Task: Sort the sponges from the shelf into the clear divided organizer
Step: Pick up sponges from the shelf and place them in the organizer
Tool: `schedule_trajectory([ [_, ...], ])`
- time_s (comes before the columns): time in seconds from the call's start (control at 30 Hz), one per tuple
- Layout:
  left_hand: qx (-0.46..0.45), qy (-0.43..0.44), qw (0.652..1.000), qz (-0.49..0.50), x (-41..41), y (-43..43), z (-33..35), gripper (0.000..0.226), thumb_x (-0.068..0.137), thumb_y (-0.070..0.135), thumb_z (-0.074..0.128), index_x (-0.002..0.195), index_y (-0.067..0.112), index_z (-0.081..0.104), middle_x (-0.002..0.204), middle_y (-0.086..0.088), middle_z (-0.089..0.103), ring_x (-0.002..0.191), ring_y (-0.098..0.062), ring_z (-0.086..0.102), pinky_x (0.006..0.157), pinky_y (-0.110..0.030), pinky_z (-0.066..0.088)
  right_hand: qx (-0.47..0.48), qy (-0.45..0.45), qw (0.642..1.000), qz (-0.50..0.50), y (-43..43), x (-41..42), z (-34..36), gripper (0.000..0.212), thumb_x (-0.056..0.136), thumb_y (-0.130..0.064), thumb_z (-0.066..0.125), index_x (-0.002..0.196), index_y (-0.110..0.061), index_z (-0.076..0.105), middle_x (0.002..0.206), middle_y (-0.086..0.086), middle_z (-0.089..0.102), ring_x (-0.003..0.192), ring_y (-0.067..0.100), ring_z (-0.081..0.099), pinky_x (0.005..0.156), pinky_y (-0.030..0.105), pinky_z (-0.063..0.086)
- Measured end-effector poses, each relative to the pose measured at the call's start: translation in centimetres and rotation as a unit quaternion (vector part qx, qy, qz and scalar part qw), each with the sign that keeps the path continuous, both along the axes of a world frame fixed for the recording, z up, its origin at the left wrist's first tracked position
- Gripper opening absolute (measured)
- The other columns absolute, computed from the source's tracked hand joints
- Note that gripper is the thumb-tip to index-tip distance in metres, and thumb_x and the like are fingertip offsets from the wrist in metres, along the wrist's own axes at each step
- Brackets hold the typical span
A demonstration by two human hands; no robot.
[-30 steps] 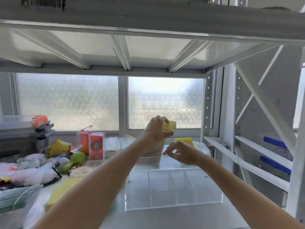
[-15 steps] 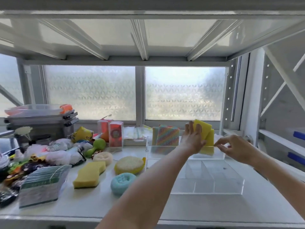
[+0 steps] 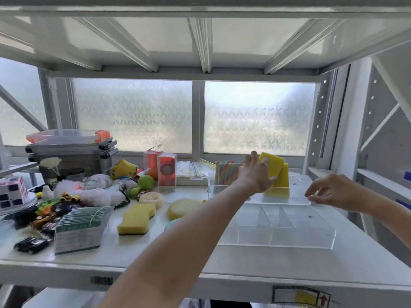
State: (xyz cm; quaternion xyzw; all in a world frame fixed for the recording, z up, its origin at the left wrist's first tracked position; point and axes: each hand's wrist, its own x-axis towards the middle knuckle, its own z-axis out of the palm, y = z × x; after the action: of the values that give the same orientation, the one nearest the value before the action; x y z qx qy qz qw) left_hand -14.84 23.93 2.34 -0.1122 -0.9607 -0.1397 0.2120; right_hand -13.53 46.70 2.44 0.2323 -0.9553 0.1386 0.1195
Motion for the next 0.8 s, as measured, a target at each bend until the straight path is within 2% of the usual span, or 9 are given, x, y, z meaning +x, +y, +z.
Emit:
schedule_trajectory([
  [0.13, -0.013, 0.001, 1.0, 0.009, 4.7, -7.4, 2.3, 0.043, 0.085, 0.035, 0.062, 0.118, 0.007, 0.054, 0.121, -0.012, 0.052, 0.11, -0.028, 0.053, 0.092, -0.042, 0.048, 0.057, -0.061, 0.997, 0.0, -0.8, 1.2, 0.6, 0.01, 0.077, -0.029, 0.075, 0.074, -0.038, 0.071, 0.08, -0.019, 0.073, 0.073, -0.013, 0.063, 0.073, 0.017, 0.052],
  [0.23, -0.047, -0.118, 0.987, 0.095, 8.6, -15.6, 2.7, 0.032, 0.087, 0.025, 0.061, 0.111, 0.004, 0.059, 0.106, -0.008, 0.059, 0.096, -0.025, 0.059, 0.08, -0.033, 0.046, 0.102, -0.092, 0.991, -0.003, -2.6, 2.9, 1.3, 0.007, 0.079, -0.03, 0.073, 0.078, -0.035, 0.069, 0.084, -0.017, 0.071, 0.074, -0.005, 0.063, 0.065, 0.008, 0.047],
  [0.3, -0.111, -0.222, 0.954, 0.166, 11.0, -20.6, 1.7, 0.025, 0.086, 0.027, 0.06, 0.101, 0.006, 0.06, 0.099, -0.007, 0.058, 0.09, -0.023, 0.057, 0.074, -0.032, 0.043, 0.104, -0.077, 0.991, 0.017, -5.0, 4.3, 1.9, 0.008, 0.079, -0.03, 0.072, 0.076, -0.036, 0.068, 0.084, -0.014, 0.07, 0.076, -0.002, 0.063, 0.068, 0.012, 0.05],
  [0.37, -0.14, -0.283, 0.93, 0.189, 13.0, -23.6, 0.3, 0.034, 0.084, 0.038, 0.062, 0.102, 0.009, 0.059, 0.106, -0.006, 0.059, 0.095, -0.022, 0.056, 0.08, -0.032, 0.044, 0.087, -0.054, 0.993, 0.051, -8.5, 5.7, 2.1, 0.004, 0.079, -0.031, 0.071, 0.076, -0.034, 0.071, 0.084, -0.012, 0.072, 0.077, 0.005, 0.065, 0.076, 0.026, 0.055],
  [0.43, -0.107, -0.305, 0.93, 0.175, 14.8, -24.7, -0.9, 0.058, 0.082, 0.047, 0.063, 0.127, 0.013, 0.055, 0.129, -0.005, 0.056, 0.118, -0.023, 0.054, 0.097, -0.033, 0.042, 0.066, -0.045, 0.991, 0.106, -13.2, 7.2, 1.8, 0.009, 0.079, -0.029, 0.071, 0.086, -0.026, 0.075, 0.088, -0.006, 0.074, 0.078, 0.007, 0.064, 0.078, 0.028, 0.054],
  [0.5, -0.079, -0.317, 0.932, 0.158, 16.2, -24.9, -2.1, 0.069, 0.081, 0.049, 0.065, 0.138, 0.016, 0.047, 0.139, -0.002, 0.049, 0.128, -0.023, 0.048, 0.103, -0.032, 0.038, 0.065, -0.045, 0.982, 0.169, -18.3, 8.8, 0.7, 0.018, 0.08, -0.025, 0.071, 0.096, -0.019, 0.074, 0.096, -0.001, 0.074, 0.082, 0.01, 0.063, 0.078, 0.027, 0.051],
  [0.57, -0.096, -0.319, 0.931, 0.148, 16.5, -25.3, -3.3, 0.067, 0.079, 0.048, 0.067, 0.134, 0.017, 0.048, 0.137, -0.003, 0.051, 0.123, -0.023, 0.05, 0.1, -0.033, 0.041, 0.084, -0.057, 0.974, 0.203, -22.7, 9.8, -1.0, 0.031, 0.078, -0.024, 0.071, 0.109, -0.016, 0.069, 0.109, 0.004, 0.069, 0.095, 0.017, 0.062, 0.085, 0.03, 0.051],
  [0.67, -0.142, -0.283, 0.937, 0.144, 16.7, -26.1, -4.9, 0.057, 0.077, 0.04, 0.067, 0.126, 0.016, 0.05, 0.128, -0.008, 0.057, 0.113, -0.025, 0.055, 0.096, -0.039, 0.047, 0.144, -0.078, 0.97, 0.18, -27.0, 10.2, -3.9, 0.053, 0.074, -0.026, 0.074, 0.124, -0.02, 0.058, 0.125, 0.008, 0.057, 0.115, 0.027, 0.054, 0.098, 0.037, 0.046],
  [0.8, -0.301, -0.165, 0.929, 0.138, 17.1, -26.0, -6.3, 0.046, 0.085, 0.029, 0.054, 0.127, 0.013, 0.047, 0.124, -0.012, 0.059, 0.112, -0.029, 0.058, 0.087, -0.038, 0.048, 0.21, 0.06, 0.959, 0.182, -28.7, 11.1, -5.9, 0.04, 0.082, -0.018, 0.062, 0.121, -0.01, 0.057, 0.121, 0.014, 0.06, 0.108, 0.034, 0.058, 0.084, 0.04, 0.048],
])
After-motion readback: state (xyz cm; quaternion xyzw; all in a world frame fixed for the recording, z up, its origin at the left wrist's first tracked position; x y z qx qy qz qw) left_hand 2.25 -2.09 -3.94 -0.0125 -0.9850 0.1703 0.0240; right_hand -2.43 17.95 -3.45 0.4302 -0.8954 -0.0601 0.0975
